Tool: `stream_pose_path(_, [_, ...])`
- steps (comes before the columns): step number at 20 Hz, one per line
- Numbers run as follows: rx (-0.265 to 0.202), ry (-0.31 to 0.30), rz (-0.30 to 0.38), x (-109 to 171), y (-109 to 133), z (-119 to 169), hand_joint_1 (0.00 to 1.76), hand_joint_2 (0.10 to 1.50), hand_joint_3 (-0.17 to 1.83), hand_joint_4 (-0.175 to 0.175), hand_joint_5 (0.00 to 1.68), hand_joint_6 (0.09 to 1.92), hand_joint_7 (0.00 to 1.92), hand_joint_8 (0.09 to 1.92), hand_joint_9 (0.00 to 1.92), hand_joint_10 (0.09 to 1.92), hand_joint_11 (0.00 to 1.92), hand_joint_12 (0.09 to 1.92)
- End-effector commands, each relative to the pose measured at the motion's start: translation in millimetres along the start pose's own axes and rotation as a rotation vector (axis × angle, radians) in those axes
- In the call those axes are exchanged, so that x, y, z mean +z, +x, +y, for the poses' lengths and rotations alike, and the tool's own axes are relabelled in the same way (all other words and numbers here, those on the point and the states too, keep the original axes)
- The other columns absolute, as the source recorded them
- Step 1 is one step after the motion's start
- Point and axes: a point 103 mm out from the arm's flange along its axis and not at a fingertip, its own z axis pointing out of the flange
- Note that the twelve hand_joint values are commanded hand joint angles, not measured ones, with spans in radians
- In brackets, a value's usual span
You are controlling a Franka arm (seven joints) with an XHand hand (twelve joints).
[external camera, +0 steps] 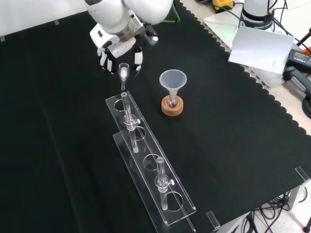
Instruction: Pour all the NaCl from the weighing funnel into the round-bottom flask.
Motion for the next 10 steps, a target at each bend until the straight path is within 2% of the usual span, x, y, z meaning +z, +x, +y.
stream_pose_path(1, [0.022, 0.007, -0.024, -10.3, -2.0, -29.3, 1.13, 0.64, 0.68, 0.175, 1.28, 0.67, 0.73, 0.63, 1.04, 0.30, 0.82, 1.05])
stream_pose_path(10, [0.050, -0.029, -0.041, -36.4, -0.5, -73.4, 1.13, 0.64, 0.68, 0.175, 1.27, 0.68, 0.73, 0.63, 1.04, 0.30, 0.82, 1.05])
